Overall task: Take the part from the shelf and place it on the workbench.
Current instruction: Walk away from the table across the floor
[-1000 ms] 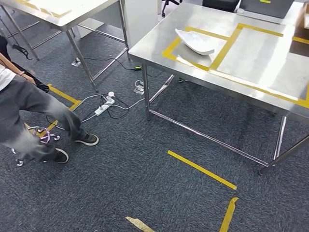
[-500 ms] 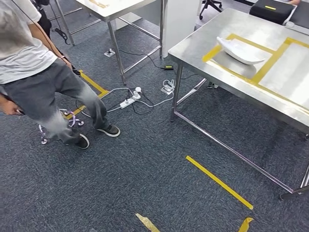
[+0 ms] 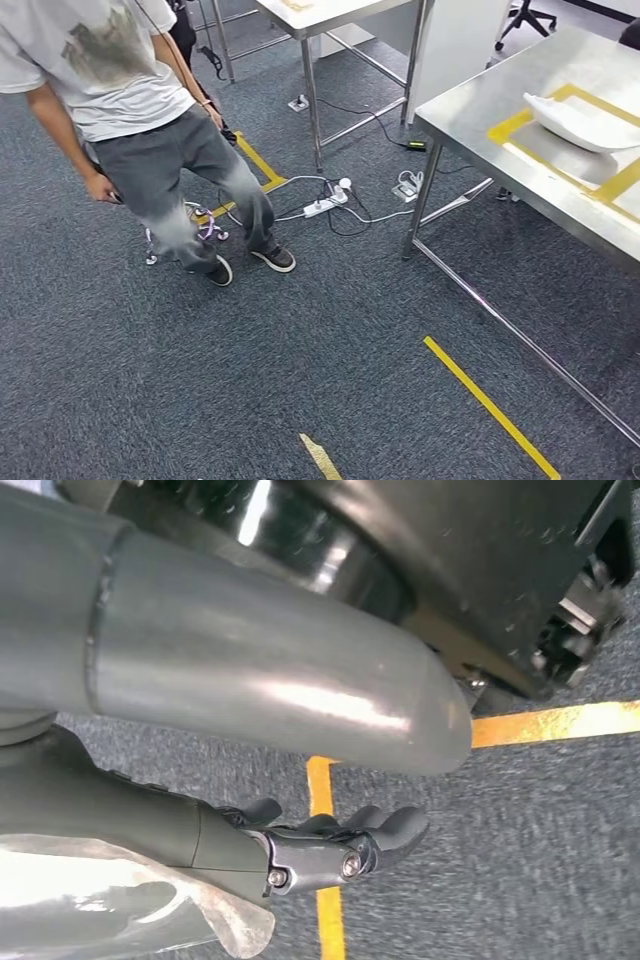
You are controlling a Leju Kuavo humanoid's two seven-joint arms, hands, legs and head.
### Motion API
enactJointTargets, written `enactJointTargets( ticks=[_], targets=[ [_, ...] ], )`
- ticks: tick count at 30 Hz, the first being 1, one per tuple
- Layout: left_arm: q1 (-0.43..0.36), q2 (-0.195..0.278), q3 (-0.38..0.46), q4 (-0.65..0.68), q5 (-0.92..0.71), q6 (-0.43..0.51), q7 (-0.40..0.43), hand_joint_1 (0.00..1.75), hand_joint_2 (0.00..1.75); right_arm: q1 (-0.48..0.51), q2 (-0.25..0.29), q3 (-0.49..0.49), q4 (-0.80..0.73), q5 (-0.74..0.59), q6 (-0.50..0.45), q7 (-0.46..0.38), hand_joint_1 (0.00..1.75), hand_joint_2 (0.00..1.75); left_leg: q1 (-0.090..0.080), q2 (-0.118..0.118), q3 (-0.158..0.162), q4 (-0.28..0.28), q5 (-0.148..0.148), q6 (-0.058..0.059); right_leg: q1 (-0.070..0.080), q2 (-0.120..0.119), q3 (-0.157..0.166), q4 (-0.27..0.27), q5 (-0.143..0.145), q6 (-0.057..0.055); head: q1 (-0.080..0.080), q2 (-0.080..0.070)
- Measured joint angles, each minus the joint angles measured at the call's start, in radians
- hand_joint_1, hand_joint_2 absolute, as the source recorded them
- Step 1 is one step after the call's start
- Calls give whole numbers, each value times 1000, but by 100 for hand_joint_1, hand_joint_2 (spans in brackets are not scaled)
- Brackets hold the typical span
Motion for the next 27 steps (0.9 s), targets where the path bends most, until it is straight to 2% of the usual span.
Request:
enactJointTargets(
  ticks=[1, 2, 4, 5, 7, 8, 9, 11, 12, 13, 14, 15, 16, 17, 18, 19, 20, 22, 23, 24, 26, 27],
  targets=[
    [1, 0, 0, 0, 1, 1, 0, 0, 0, -1, 0, 0, 0, 0, 0, 0, 0, 0, 0, 13, 36, -66, 35, 1, 0, -12, 3, 0, -2, 2, 0, 0],
    [0, 0, 0, 0, 4, 1, 0, 0, 0, -1, 0, 0, 0, 0, 0, 0, 0, 0, -3, 38, 72, -135, 59, 3, 2, -24, 6, 0, -5, 6, 0, 0],
    [-4, 0, 1, 0, 11, 4, -1, 0, 0, -2, 0, 0, 0, 0, 1, 0, 0, 0, -10, 71, 113, -218, 77, 14, 7, -43, 9, 1, -12, 16, 1, 0],
    [-5, -1, 2, 0, 14, 6, -2, 0, 0, -4, 0, 0, 0, 0, 1, 0, 0, 0, -14, 74, 116, -227, 72, 20, 9, -52, 12, 0, -14, 22, 2, 0],
    [-4, -2, 5, 0, 20, 8, -5, 0, 0, -9, 0, 0, 0, 1, 2, -1, 0, 0, -15, 51, 115, -232, 75, 34, 6, -63, 21, -1, -20, 33, 3, 0],
    [-3, -2, 7, 0, 22, 9, -8, 0, 0, -11, 1, 0, -1, 2, 2, -1, 0, 0, -14, 42, 117, -234, 77, 40, 4, -48, 17, 9, -30, 39, 4, 0],
    [-4, -1, 9, 0, 24, 11, -10, 0, 0, -12, 1, 0, -1, 3, 3, -1, 0, 0, -13, 31, 118, -237, 80, 47, 2, -24, 5, 38, -50, 43, 6, 0],
    [-9, 0, 13, 0, 24, 13, -13, 0, 0, -11, 1, 0, -1, 6, 3, -2, 0, 0, -13, 9, 116, -239, 83, 57, 2, 34, -54, 159, -112, 44, 11, 0],
    [-11, 0, 14, 0, 25, 13, -14, 0, 0, -9, 1, 0, -1, 7, 3, -2, 0, 0, -15, -5, 115, -239, 83, 60, 2, 48, -91, 228, -139, 42, 12, 0],
    [-12, 0, 14, 0, 24, 13, -15, 0, 0, -7, 1, 0, 0, 8, 4, -2, 0, 0, -17, -19, 115, -238, 83, 62, 3, 53, -119, 277, -149, 40, 12, 0],
    [-11, -1, 15, 0, 24, 13, -15, 0, 0, -5, 1, 0, 0, 9, 4, -2, 0, 0, -19, -33, 115, -238, 83, 62, 4, 56, -130, 288, -139, 37, 13, 0],
    [-11, -1, 16, 0, 24, 13, -15, 0, 0, -3, 1, 0, 0, 10, 4, -2, 0, 0, -20, -48, 116, -238, 83, 63, 5, 60, -124, 262, -110, 33, 12, 0],
    [-10, -1, 17, 0, 24, 12, -14, 0, 0, -3, 1, 0, 0, 10, 5, -2, 0, 0, -21, -63, 118, -237, 83, 62, 6, 70, -102, 203, -69, 29, 12, 0],
    [-11, -1, 18, 0, 24, 12, -13, 0, 0, -3, 1, 0, 0, 11, 6, -2, 0, 0, -20, -76, 118, -236, 83, 61, 5, 95, -74, 135, -33, 25, 13, 0],
    [-12, -2, 18, 0, 24, 11, -13, 0, 0, -3, 1, 0, 0, 11, 7, -3, 0, 0, -21, -89, 117, -234, 82, 59, 3, 119, -48, 74, -10, 22, 12, 0],
    [-13, -2, 19, 0, 24, 11, -13, 0, 0, -4, 1, 0, 0, 11, 8, -3, 0, 0, -20, -101, 114, -233, 83, 55, 3, 139, -28, 34, 1, 20, 12, 0],
    [-14, -3, 19, 0, 24, 10, -12, 0, 0, -4, 1, 0, 0, 11, 9, -3, 0, 0, -18, -113, 110, -232, 85, 49, 3, 149, -18, 16, 0, 18, 12, 0],
    [-11, -2, 20, 0, 24, 10, -12, 0, 0, -5, 1, 0, 0, 11, 10, -3, 0, 0, -14, -132, 103, -233, 88, 37, 4, 130, -10, 7, 2, 11, 11, 0],
    [-9, -1, 21, 0, 24, 10, -12, 0, 0, -5, 1, 0, 0, 11, 10, -4, 0, 0, -15, -122, 100, -226, 83, 32, 3, 117, -7, 2, 5, 7, 11, 0],
    [-9, 0, 21, 1, 24, 10, -12, 0, 0, -5, 2, 0, 0, 11, 11, -4, 0, 0, -16, -100, 89, -204, 67, 27, 2, 102, -4, -3, 7, 1, 9, 0],
    [-11, 0, 21, 1, 24, 9, -12, 0, 0, -4, 2, 0, 0, 11, 14, -5, 0, 0, -17, -39, 43, -103, 10, 18, 2, 68, 2, -8, 6, -6, 5, 0],
    [-13, 0, 21, 1, 24, 8, -12, 0, 0, -2, 2, 0, 0, 11, 15, -5, 0, 0, -14, -21, 12, -36, -19, 14, 4, 51, 3, -8, 4, -8, 4, 0]
  ],
)
